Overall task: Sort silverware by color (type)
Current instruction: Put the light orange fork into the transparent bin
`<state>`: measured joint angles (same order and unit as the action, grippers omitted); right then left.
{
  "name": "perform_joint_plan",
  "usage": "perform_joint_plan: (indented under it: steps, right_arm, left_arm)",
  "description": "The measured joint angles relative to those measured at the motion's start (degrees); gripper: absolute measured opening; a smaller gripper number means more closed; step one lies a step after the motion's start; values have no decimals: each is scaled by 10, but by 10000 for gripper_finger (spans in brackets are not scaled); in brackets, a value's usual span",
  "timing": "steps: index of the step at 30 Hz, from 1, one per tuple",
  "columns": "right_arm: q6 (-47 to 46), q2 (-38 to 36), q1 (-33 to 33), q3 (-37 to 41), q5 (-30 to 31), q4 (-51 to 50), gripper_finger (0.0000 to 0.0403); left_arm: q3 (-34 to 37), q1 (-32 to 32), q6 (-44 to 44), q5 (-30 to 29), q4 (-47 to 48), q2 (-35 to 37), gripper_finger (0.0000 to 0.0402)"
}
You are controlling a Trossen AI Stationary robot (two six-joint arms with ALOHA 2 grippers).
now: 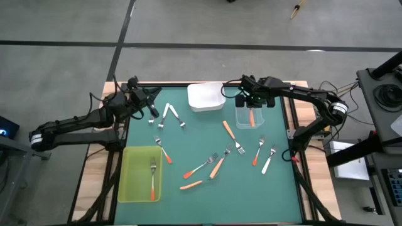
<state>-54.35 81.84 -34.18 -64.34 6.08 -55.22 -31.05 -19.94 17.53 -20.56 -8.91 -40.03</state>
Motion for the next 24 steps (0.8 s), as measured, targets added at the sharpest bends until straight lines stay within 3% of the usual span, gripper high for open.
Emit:
perform_joint_plan:
  steps: [24]
  right_arm:
    - [40, 0, -26, 22, 15, 12, 18]
  left_arm:
    - [0, 0, 0, 0, -5, 0, 0]
